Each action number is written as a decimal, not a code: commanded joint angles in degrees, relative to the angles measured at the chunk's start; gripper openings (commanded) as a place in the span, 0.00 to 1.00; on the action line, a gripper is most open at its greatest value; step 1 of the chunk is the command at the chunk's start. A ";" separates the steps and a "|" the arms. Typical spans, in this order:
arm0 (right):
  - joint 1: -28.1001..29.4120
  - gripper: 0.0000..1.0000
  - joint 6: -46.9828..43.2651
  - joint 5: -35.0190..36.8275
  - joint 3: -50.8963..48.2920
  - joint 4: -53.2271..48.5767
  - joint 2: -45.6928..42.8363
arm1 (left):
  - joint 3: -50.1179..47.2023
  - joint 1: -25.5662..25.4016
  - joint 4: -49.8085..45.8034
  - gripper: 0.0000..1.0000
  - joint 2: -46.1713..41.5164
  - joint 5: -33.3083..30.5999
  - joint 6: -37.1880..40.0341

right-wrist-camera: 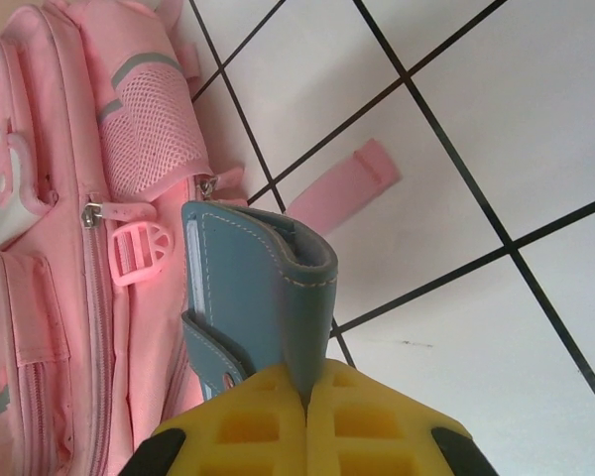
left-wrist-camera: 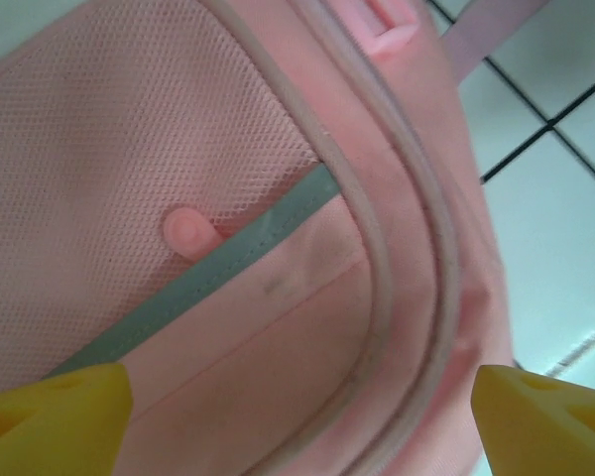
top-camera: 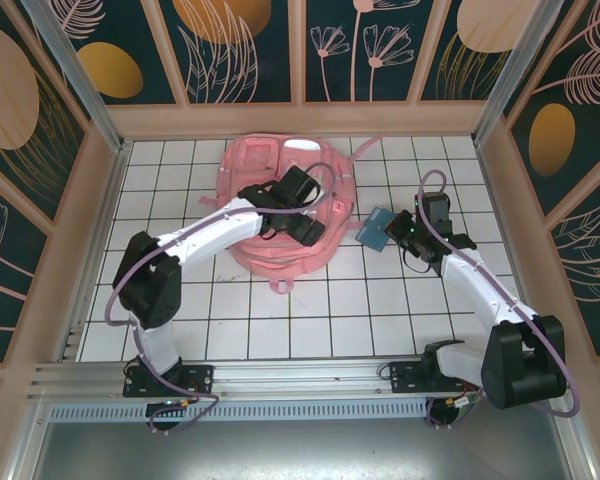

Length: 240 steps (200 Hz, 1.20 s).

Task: Pack books, pencil case, and school supplies into a backpack

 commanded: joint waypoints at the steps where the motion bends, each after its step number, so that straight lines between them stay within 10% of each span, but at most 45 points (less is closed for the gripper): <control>1: -0.43 0.00 -0.89 -1.58 0.59 -0.75 -1.66 | 5.38 0.18 -5.70 0.89 3.25 -8.59 -1.26; 115: -0.42 0.00 -1.15 -4.48 0.81 0.47 -2.88 | 15.08 0.15 -10.27 0.84 5.58 -17.07 -2.61; 164: 3.01 0.00 -1.55 -20.50 -0.57 11.01 -3.15 | 17.33 0.11 -9.53 0.70 5.49 -19.47 -0.52; 240: 14.84 0.00 1.55 -23.17 1.16 22.40 7.76 | 17.98 0.66 -6.36 0.42 5.86 -17.53 2.28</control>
